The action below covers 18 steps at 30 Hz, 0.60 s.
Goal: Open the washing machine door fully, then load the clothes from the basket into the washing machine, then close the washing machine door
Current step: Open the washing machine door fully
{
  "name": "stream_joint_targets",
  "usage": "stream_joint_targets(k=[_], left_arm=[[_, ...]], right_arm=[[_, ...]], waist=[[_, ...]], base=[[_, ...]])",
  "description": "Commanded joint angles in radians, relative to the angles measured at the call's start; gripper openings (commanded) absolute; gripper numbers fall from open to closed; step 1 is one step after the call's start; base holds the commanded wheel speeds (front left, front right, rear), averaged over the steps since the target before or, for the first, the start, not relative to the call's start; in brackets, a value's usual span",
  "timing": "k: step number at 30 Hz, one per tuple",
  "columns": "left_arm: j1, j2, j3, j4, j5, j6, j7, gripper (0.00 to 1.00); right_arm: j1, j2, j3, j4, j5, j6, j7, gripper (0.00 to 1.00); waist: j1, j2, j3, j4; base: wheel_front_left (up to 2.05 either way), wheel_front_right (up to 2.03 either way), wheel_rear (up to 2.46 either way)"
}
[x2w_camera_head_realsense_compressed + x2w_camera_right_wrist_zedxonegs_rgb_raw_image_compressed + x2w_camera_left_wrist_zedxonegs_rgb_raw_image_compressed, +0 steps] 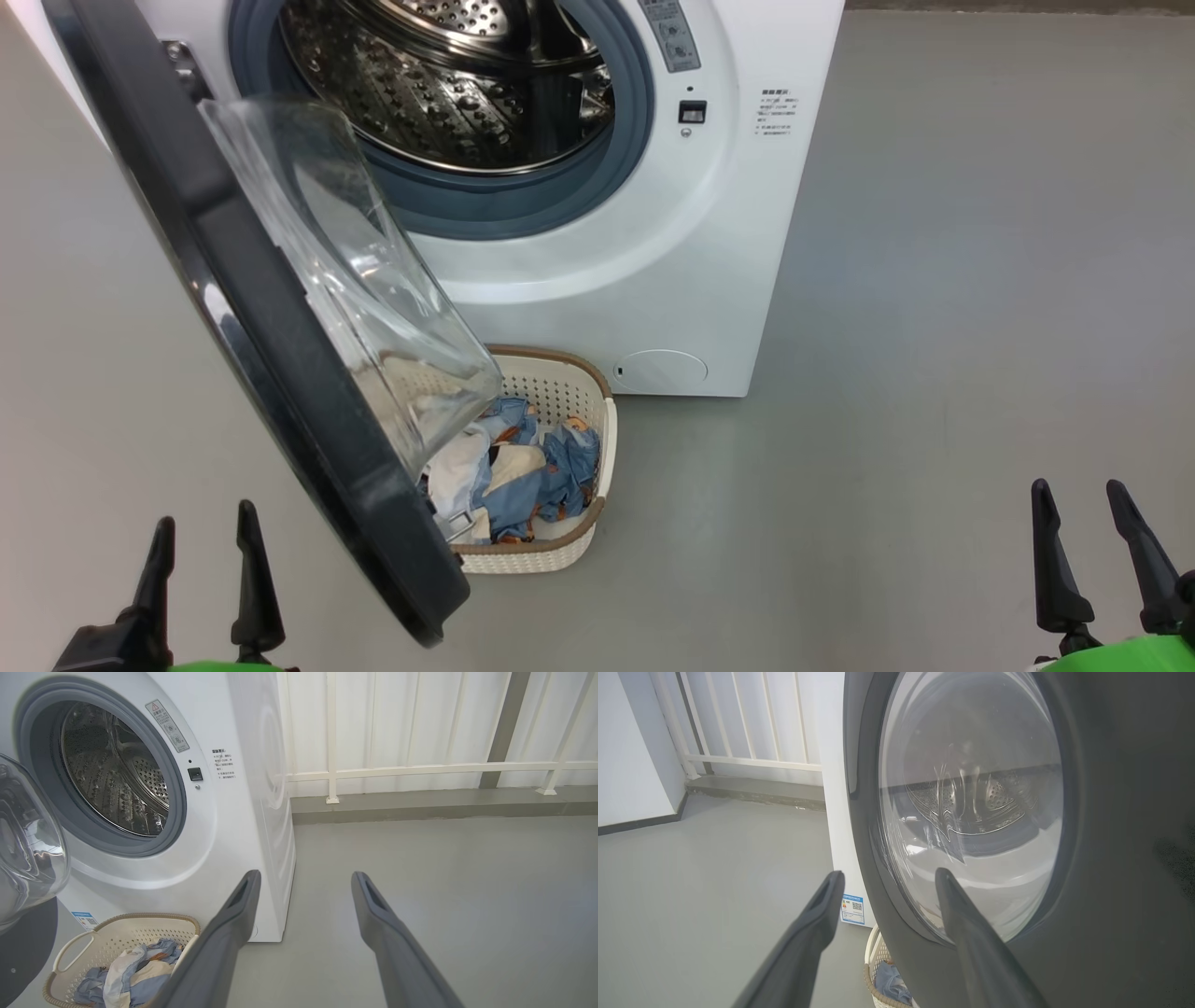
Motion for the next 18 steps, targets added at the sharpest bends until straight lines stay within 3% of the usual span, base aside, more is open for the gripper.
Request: stream_joint_targets(k=[1, 17, 18], left_arm=[[-0.013, 0.013, 0.032, -0.024, 0.006, -0.002, -0.006, 1.0], [-0.018, 0.013, 0.032, -0.023, 0.009, -0.004, -0.006, 1.0], [-0.018, 0.013, 0.031, -0.021, 0.006, -0.005, -0.006, 0.89]], right_arm=[[-0.009, -0.01, 0.017, -0.022, -0.002, 0.002, -0.012, 1.0], [-0.007, 0.0, 0.016, 0.011, -0.016, 0.002, -0.012, 1.0], [-0.007, 0.0, 0.016, 0.011, -0.017, 0.002, -0.012, 1.0]], waist=[[0.0, 0.0, 0.001, -0.002], [0.0, 0.0, 0.005, 0.003], [0.0, 0.0, 0.005, 0.003]], base=[[0.0, 0.0, 0.0], [0.0, 0.0, 0.0], [0.0, 0.0, 0.0]])
